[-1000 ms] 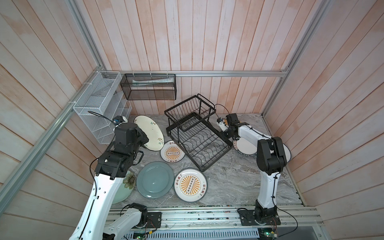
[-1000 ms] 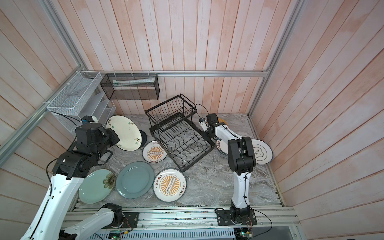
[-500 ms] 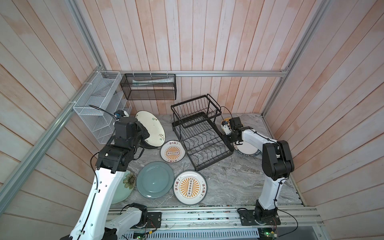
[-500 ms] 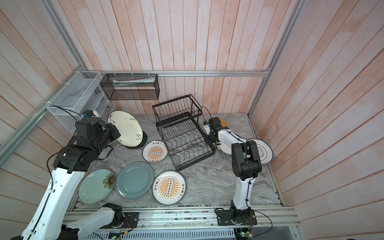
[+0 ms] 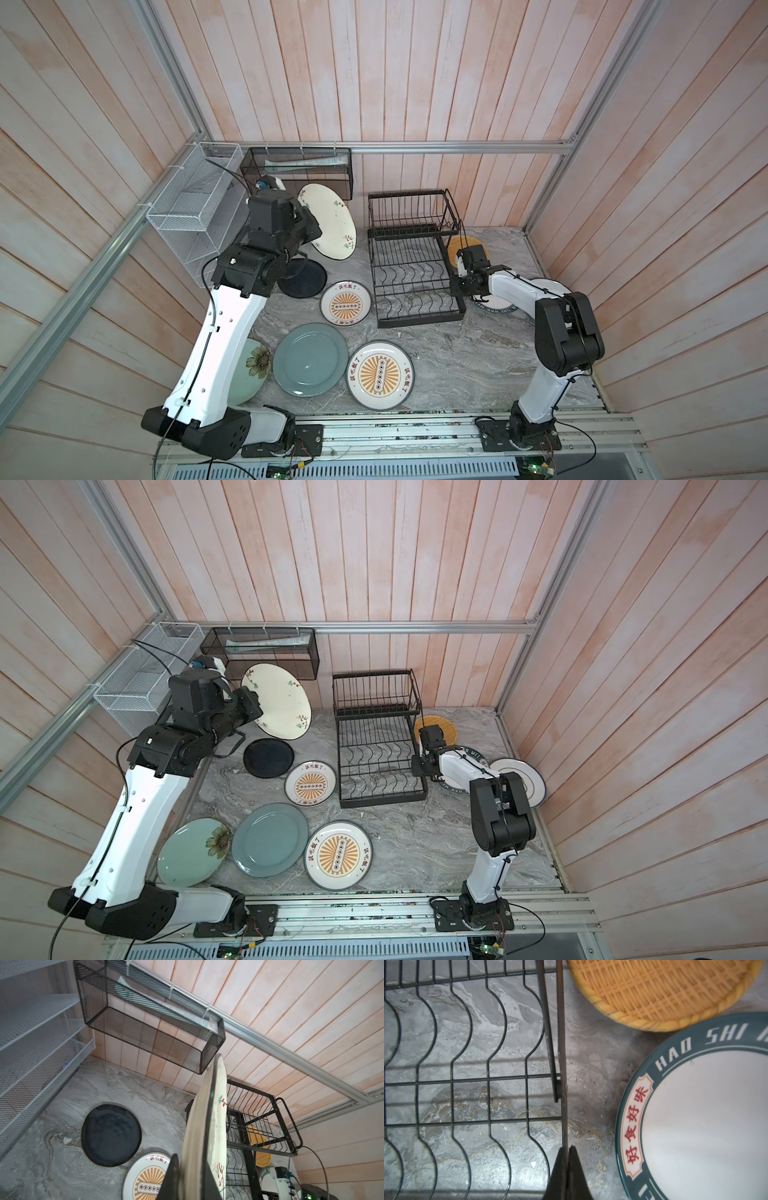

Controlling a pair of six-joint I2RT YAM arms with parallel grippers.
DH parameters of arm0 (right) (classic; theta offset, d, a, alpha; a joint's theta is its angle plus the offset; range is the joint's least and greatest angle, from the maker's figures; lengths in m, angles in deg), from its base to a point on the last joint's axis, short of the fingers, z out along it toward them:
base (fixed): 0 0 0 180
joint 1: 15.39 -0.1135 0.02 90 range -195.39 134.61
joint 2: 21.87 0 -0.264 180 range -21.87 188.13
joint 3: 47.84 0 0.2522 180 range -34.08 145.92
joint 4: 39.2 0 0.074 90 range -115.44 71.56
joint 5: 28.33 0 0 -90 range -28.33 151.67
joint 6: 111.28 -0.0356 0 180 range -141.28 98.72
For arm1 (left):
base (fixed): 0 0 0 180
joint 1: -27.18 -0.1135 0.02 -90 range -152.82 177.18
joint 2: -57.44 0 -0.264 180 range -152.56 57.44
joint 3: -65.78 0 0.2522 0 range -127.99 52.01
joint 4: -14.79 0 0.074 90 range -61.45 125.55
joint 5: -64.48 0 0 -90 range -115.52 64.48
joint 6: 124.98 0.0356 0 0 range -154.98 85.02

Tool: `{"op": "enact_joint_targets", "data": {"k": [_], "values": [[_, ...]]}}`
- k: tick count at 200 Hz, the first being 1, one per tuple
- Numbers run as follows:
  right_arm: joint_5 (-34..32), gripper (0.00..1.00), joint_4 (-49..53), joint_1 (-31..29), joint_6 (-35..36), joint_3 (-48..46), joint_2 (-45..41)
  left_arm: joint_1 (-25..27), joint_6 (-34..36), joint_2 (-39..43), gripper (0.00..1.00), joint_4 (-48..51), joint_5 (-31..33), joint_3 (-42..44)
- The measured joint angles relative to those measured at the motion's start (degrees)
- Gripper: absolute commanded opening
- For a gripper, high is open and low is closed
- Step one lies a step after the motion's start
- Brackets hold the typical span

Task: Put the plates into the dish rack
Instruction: 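Raise the plate with the left gripper while the right gripper pushes the rack away, then carry the upright berry-pattern plate over the rack's far slots with the left gripper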

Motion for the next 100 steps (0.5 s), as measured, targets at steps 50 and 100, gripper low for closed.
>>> {"op": "enact_joint_targets", "data": {"k": [50,100], "values": [[-2.4,0.0,-2.2,-1.4,-5.6,-3.3,-2.1,5.4,1.3,-8.2,0.0,0.1,3.5,-8.2],[-2.8,0.33,-2.6,-1.5,-8.8,-7.7,-6.4,11.6,5.7,-19.8,0.0,0.5,10.0,-22.2]]}}
